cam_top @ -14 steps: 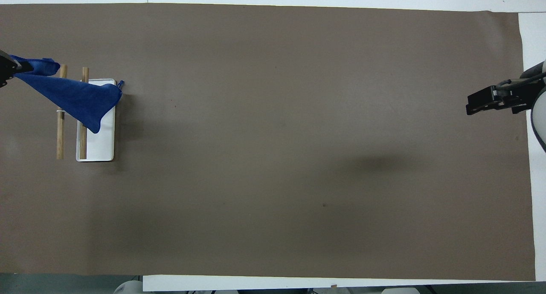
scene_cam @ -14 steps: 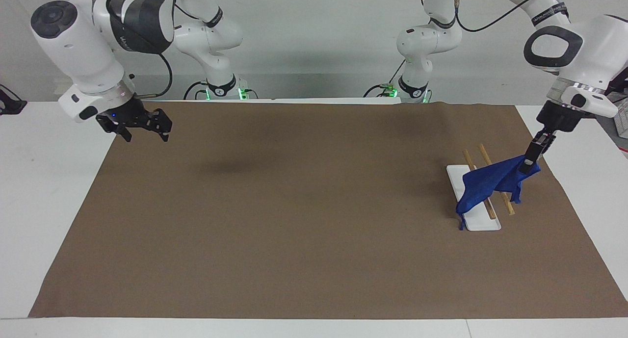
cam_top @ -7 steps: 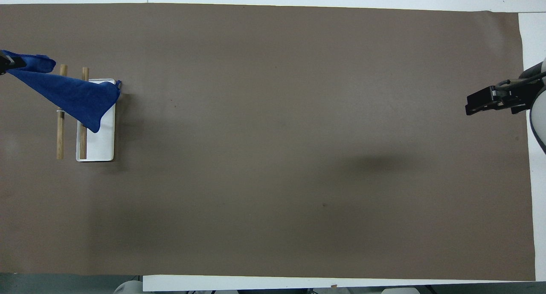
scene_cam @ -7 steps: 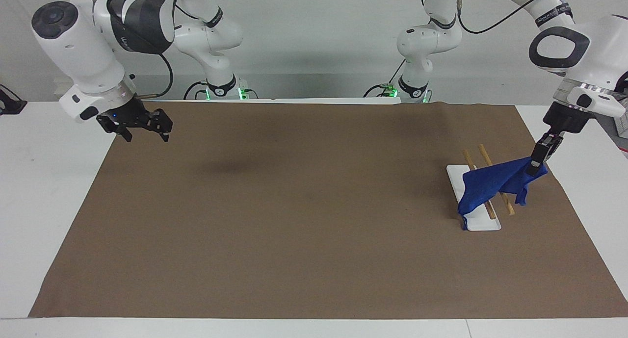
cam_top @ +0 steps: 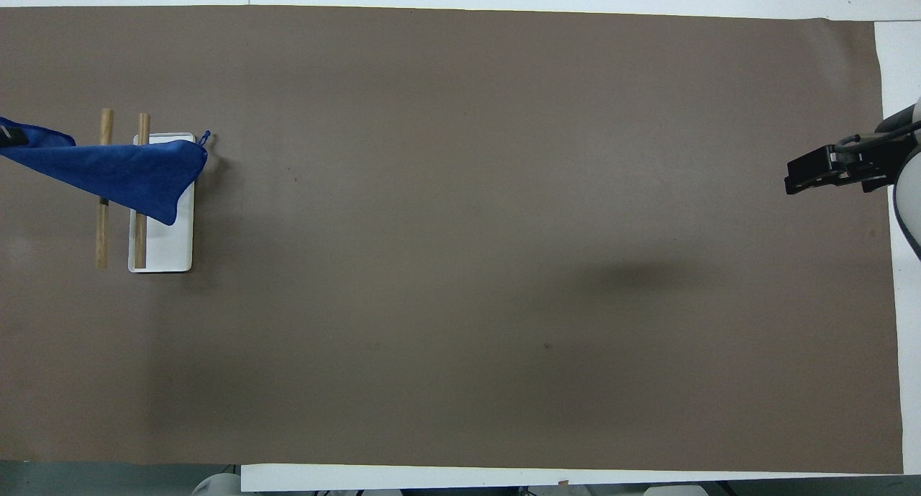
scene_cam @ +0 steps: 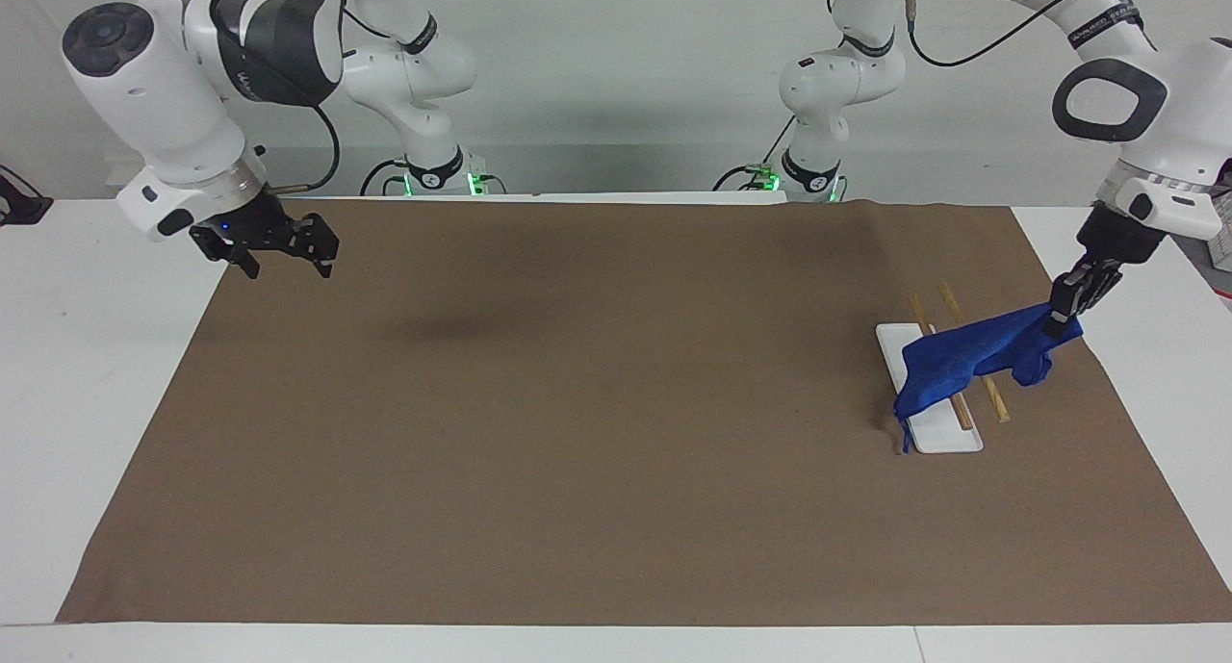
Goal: Right arm passes towel to left arm to hang
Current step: 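Drape the towel over the wooden rods with the left gripper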
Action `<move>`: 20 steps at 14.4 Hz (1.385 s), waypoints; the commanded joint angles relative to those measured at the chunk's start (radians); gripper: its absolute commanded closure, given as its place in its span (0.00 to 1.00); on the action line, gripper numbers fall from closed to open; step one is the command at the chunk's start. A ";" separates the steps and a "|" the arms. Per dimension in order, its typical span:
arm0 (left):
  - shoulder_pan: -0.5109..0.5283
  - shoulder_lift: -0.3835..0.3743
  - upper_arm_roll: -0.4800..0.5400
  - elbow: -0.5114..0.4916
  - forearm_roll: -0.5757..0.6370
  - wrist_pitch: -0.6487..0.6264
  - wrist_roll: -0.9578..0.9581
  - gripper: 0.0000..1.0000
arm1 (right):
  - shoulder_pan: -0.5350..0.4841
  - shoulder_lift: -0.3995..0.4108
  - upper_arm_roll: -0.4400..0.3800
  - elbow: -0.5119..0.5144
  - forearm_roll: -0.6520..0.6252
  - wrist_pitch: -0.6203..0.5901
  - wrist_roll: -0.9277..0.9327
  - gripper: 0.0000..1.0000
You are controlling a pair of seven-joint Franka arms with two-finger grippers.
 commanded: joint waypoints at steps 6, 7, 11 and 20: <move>0.046 -0.034 -0.005 -0.082 0.158 -0.012 0.167 0.93 | 0.004 0.000 -0.003 0.003 -0.012 -0.014 -0.022 0.01; 0.056 -0.034 -0.005 -0.085 0.161 -0.011 0.196 0.93 | 0.004 0.000 -0.003 0.003 -0.012 -0.014 -0.022 0.01; 0.116 -0.028 -0.006 -0.085 0.161 -0.003 0.302 0.93 | 0.002 0.000 -0.003 0.003 -0.012 -0.014 -0.022 0.01; 0.045 -0.013 -0.006 -0.076 0.163 0.044 0.150 0.92 | 0.004 0.000 -0.003 0.005 -0.012 -0.014 -0.023 0.01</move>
